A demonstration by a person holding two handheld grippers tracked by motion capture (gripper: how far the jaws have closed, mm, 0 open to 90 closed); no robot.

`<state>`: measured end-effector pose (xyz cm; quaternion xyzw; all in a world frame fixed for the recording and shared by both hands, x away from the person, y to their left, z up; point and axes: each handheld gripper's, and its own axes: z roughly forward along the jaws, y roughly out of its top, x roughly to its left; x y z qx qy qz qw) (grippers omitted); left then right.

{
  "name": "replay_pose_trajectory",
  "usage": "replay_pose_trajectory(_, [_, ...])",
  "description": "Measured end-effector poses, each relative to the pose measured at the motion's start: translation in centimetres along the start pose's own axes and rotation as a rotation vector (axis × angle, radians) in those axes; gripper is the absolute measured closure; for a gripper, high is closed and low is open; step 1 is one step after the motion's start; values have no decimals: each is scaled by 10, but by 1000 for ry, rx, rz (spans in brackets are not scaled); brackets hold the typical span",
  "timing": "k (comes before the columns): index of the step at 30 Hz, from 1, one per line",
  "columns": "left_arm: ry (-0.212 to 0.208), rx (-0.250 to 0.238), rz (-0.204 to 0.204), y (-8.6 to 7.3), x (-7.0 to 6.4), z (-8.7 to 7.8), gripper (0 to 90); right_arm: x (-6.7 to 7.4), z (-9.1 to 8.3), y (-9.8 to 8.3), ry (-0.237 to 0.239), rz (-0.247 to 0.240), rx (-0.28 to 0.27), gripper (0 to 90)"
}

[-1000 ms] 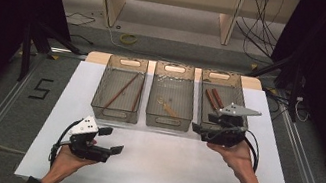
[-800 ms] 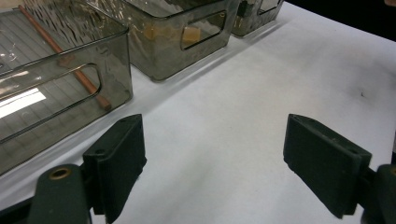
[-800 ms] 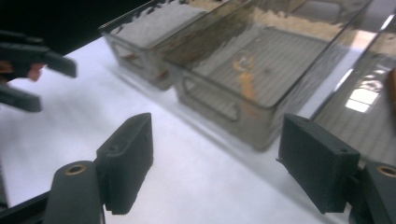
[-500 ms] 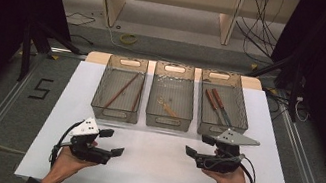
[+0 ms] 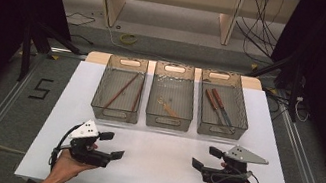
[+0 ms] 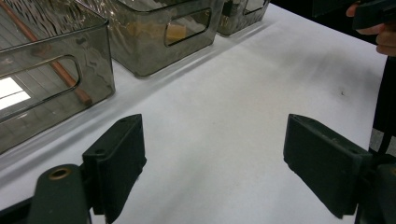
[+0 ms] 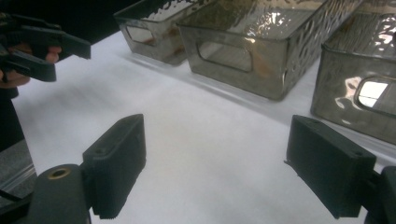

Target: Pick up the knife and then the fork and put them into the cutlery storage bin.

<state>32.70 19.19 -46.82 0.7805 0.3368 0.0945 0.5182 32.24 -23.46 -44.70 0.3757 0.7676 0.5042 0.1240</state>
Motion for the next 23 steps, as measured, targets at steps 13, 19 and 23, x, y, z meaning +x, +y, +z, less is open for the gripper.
replay_pose_trajectory(13, [-2, -2, -12, -2, 1, 1, 199, 0, -4, -3, -13, -11, -10, 209])
replay_pose_trajectory(19, [0, -3, -14, -2, 3, 2, 198, 0, -6, -4, -14, -15, -13, 210])
replay_pose_trajectory(23, [0, -1, -15, -1, 3, 3, 198, -2, -6, -4, -17, -15, -13, 211])
